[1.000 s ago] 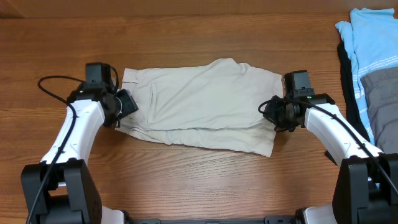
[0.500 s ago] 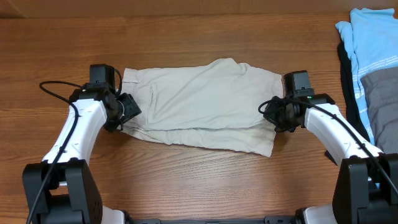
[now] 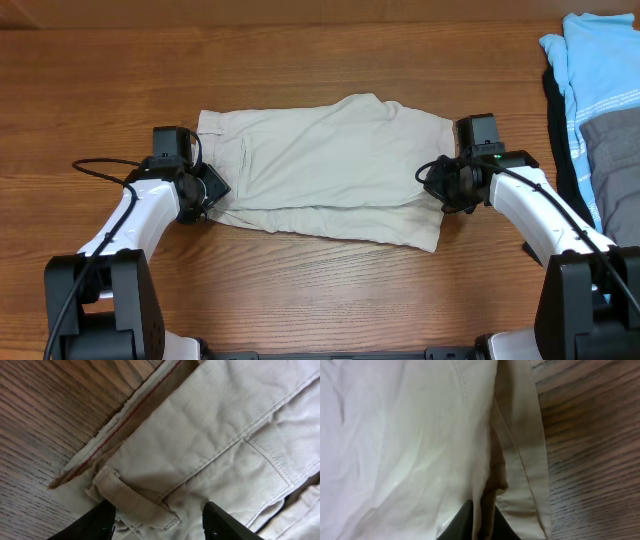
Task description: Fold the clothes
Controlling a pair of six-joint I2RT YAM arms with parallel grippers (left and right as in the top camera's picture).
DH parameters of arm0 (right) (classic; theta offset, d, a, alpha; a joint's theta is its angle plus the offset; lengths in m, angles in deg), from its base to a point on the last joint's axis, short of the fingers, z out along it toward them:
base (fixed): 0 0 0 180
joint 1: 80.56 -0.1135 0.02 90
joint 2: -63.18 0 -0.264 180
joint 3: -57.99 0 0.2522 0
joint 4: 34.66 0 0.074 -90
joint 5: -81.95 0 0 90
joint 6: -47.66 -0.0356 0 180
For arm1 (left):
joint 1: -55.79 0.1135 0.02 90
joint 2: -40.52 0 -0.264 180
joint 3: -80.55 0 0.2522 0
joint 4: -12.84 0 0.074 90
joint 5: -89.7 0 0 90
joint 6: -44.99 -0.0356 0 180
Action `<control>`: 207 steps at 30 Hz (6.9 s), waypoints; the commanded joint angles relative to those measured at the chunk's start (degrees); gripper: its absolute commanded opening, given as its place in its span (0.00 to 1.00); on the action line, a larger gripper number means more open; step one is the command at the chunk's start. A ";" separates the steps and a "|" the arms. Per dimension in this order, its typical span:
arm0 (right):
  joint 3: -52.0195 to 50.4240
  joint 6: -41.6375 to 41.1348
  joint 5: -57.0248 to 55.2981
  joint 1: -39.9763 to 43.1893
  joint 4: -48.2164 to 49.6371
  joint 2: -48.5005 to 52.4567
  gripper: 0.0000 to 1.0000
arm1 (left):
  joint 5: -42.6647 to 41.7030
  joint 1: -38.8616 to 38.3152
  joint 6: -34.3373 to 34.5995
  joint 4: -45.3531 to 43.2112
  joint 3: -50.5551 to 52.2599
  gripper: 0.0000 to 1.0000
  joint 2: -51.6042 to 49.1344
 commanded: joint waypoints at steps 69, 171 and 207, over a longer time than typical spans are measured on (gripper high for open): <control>1.25 0.44 -0.98 0.28 0.35 -1.14 0.04 | -2.05 -0.09 6.12 -10.69 6.38 0.04 4.85; -9.57 -8.98 8.55 -0.55 11.32 -4.76 0.04 | 3.96 -0.11 3.56 -11.96 7.74 0.04 -1.49; -14.49 1.92 18.18 12.41 3.76 -2.03 0.05 | -17.22 -0.15 -6.69 16.50 7.76 0.04 -13.97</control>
